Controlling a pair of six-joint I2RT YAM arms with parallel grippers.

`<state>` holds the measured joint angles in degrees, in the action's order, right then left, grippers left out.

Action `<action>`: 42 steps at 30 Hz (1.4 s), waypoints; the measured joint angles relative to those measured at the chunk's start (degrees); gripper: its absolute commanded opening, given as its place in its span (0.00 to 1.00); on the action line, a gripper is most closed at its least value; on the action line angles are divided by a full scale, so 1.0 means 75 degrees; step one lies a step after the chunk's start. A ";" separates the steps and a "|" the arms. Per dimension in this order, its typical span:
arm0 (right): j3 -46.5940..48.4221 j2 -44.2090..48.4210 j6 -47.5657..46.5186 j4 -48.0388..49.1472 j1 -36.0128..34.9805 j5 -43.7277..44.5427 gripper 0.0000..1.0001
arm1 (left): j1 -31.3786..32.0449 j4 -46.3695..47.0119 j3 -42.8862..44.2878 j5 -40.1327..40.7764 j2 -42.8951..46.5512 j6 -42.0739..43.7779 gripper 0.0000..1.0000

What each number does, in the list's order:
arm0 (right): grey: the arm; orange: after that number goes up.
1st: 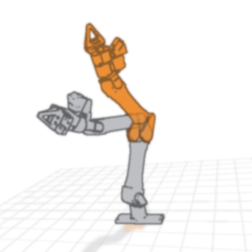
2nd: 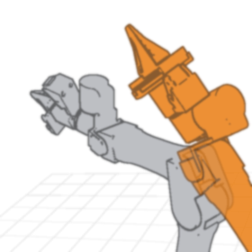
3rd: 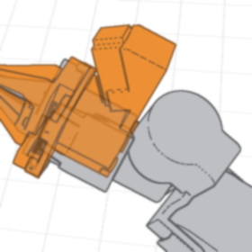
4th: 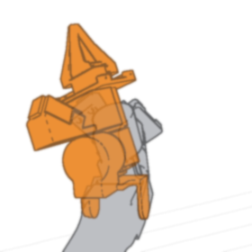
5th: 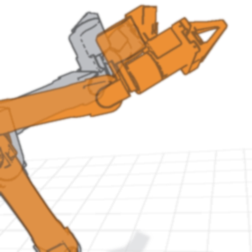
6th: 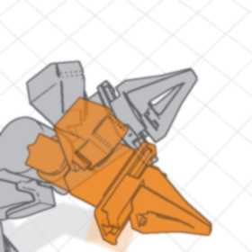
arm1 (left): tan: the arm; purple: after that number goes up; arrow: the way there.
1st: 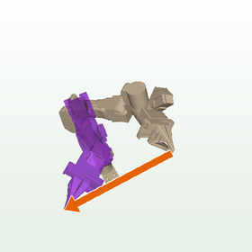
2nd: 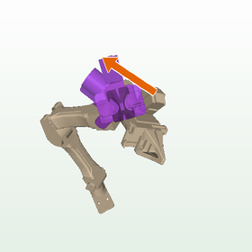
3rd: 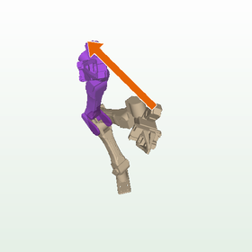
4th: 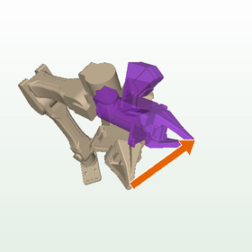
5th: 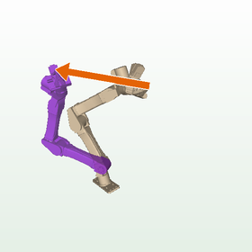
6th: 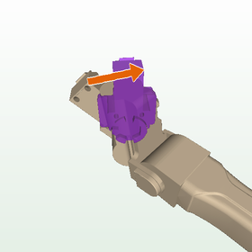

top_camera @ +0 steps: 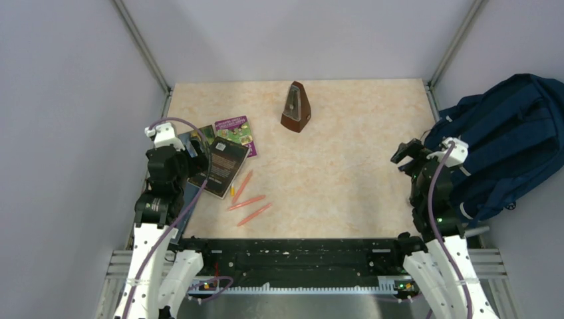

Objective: Pack the student bag
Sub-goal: Move the student bag to the center of the board.

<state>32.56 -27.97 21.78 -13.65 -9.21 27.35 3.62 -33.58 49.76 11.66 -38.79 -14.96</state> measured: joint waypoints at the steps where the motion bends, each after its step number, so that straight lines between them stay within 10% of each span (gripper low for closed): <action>1: 0.0000 -0.0041 0.0000 0.0000 0.0000 0.0017 0.99 | 0.0000 0.0000 0.0000 0.0003 0.0003 0.0003 0.98; 23: 0.1043 -0.2133 -0.1119 0.0373 -0.0003 0.5109 0.98 | -0.0015 0.0023 -0.0157 0.0047 -0.0064 0.0029 0.98; 42: 0.2049 -0.1297 -0.1434 0.0682 0.2401 0.4284 0.99 | -0.0079 0.0373 -0.0431 0.0000 -0.0012 0.0087 0.98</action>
<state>47.92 -37.69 11.03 -8.54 8.80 59.48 3.03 -30.79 46.52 11.66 -38.87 -14.31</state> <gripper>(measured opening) 0.987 0.978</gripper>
